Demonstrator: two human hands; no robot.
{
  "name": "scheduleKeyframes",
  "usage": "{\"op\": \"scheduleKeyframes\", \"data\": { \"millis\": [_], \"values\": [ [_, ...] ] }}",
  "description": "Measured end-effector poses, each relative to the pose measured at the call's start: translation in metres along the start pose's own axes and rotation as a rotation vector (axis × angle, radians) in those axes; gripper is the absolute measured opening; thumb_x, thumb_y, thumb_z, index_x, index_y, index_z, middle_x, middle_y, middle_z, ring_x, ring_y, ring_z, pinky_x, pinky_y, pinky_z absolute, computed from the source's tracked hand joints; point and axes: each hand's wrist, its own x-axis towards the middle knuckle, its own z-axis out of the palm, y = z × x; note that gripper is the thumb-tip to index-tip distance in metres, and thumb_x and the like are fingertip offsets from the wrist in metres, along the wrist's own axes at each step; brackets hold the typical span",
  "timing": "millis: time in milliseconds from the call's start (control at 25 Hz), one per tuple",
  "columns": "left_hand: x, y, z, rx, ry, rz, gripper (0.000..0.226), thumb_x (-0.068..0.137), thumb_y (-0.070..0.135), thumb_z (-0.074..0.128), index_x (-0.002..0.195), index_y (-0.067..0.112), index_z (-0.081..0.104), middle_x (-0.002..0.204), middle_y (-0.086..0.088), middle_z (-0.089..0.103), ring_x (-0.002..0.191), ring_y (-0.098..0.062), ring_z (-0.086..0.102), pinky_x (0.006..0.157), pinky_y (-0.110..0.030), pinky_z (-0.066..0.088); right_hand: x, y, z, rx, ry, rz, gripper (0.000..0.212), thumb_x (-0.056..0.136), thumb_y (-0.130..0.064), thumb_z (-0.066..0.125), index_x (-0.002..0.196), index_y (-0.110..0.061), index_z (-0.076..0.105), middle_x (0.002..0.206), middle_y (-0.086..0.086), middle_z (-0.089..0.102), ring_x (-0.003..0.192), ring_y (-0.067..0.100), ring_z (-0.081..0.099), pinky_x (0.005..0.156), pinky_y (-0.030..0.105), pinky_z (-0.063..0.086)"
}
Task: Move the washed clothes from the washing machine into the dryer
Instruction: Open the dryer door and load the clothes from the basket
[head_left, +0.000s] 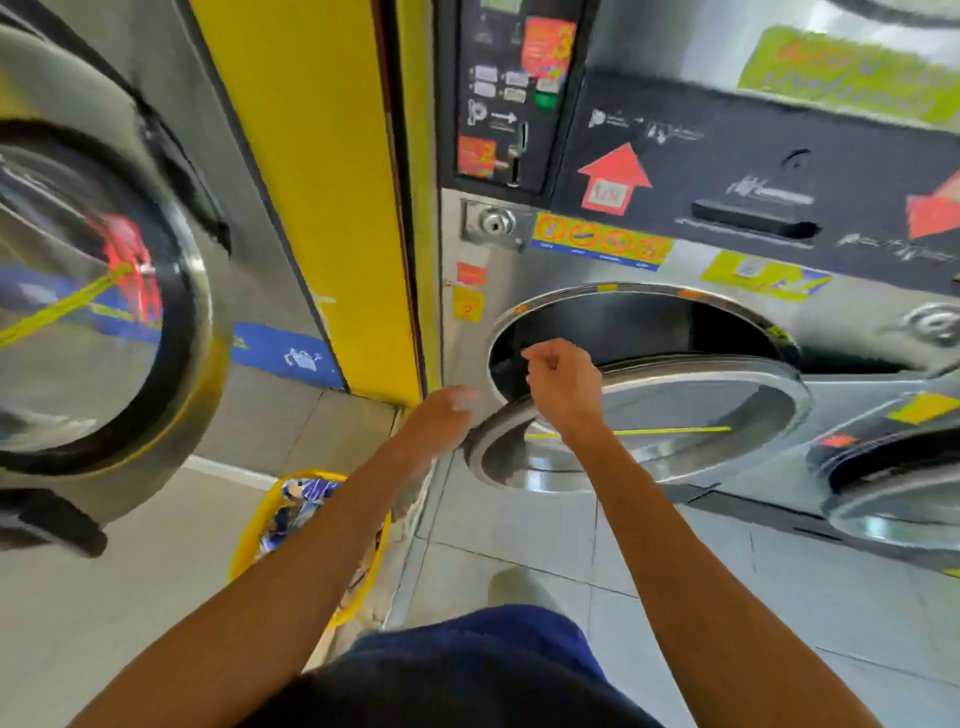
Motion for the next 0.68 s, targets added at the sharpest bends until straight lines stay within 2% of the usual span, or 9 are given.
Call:
{"op": "scheduleKeyframes", "data": {
  "millis": [40,80,160,240,320,360,480,560,680],
  "values": [
    [0.006,0.020,0.007,0.068,-0.019,0.042,0.047,0.088,0.005,0.049,0.135,0.006,0.054,0.121,-0.022,0.064,0.108,-0.028,0.065,0.091,-0.035,0.050,0.005,-0.001,-0.023,-0.022,0.071,-0.006,0.025,0.092,-0.014,0.053,0.103,-0.015,0.075,0.107,0.006,0.075,0.101,0.026,0.067,0.087,0.028,0.046],
    [0.013,0.038,0.015,0.105,-0.031,0.083,0.050,0.084,0.013,0.051,0.133,0.008,0.056,0.127,-0.020,0.062,0.116,-0.031,0.060,0.099,-0.037,0.046,0.012,0.000,-0.042,-0.046,0.136,-0.014,0.025,0.091,-0.013,0.054,0.103,-0.014,0.075,0.109,0.008,0.074,0.104,0.028,0.065,0.086,0.028,0.045],
    [0.025,0.071,0.030,0.114,-0.056,0.125,0.055,0.078,0.027,0.053,0.132,0.019,0.056,0.134,-0.016,0.059,0.119,-0.030,0.058,0.104,-0.037,0.044,0.025,0.010,-0.069,-0.082,0.206,-0.033,0.025,0.088,-0.010,0.055,0.104,-0.014,0.074,0.110,0.011,0.072,0.107,0.032,0.063,0.088,0.031,0.045],
    [0.034,0.093,0.053,0.174,-0.105,0.115,0.055,0.089,0.029,0.052,0.143,0.025,0.044,0.149,-0.009,0.044,0.134,-0.027,0.046,0.112,-0.037,0.036,0.033,0.028,-0.085,-0.173,0.199,-0.052,0.035,0.085,-0.009,0.054,0.118,-0.013,0.065,0.116,0.015,0.067,0.112,0.037,0.058,0.093,0.039,0.044],
    [0.040,0.094,0.081,0.294,-0.158,0.113,0.060,0.096,0.026,0.046,0.153,0.023,0.025,0.160,-0.010,0.022,0.147,-0.029,0.022,0.118,-0.039,0.020,0.031,0.048,-0.093,-0.317,0.141,-0.020,0.054,0.087,-0.015,0.056,0.140,-0.017,0.045,0.135,0.015,0.053,0.126,0.037,0.046,0.101,0.048,0.041],
    [0.041,0.091,0.093,0.363,-0.168,0.125,0.064,0.097,0.024,0.046,0.154,0.021,0.018,0.161,-0.013,0.017,0.149,-0.031,0.016,0.120,-0.040,0.016,0.028,0.058,-0.094,-0.386,0.104,-0.005,0.061,0.089,-0.020,0.056,0.146,-0.019,0.036,0.144,0.012,0.044,0.134,0.035,0.038,0.104,0.051,0.039],
    [0.048,0.072,0.118,0.452,-0.105,0.135,0.081,0.086,0.023,0.059,0.154,0.022,0.014,0.156,-0.015,0.025,0.146,-0.031,0.021,0.118,-0.040,0.021,0.026,0.085,-0.095,-0.563,0.017,-0.042,0.061,0.094,-0.028,0.051,0.150,-0.019,0.030,0.157,0.009,0.027,0.146,0.029,0.020,0.108,0.053,0.034],
    [0.047,0.072,0.119,0.401,-0.054,0.138,0.079,0.083,0.019,0.061,0.152,0.022,0.022,0.150,-0.013,0.036,0.139,-0.029,0.033,0.112,-0.038,0.029,0.029,0.094,-0.092,-0.596,-0.002,-0.076,0.053,0.098,-0.031,0.046,0.148,-0.019,0.035,0.161,0.008,0.021,0.150,0.027,0.010,0.111,0.052,0.030],
    [0.039,0.071,0.116,0.439,-0.041,0.195,0.075,0.085,0.013,0.060,0.151,0.021,0.025,0.147,-0.011,0.042,0.135,-0.028,0.039,0.109,-0.036,0.031,0.018,0.107,-0.083,-0.560,0.051,-0.080,0.055,0.099,-0.034,0.044,0.151,-0.019,0.031,0.165,0.005,0.011,0.153,0.024,0.001,0.111,0.053,0.032]
  ]
}}
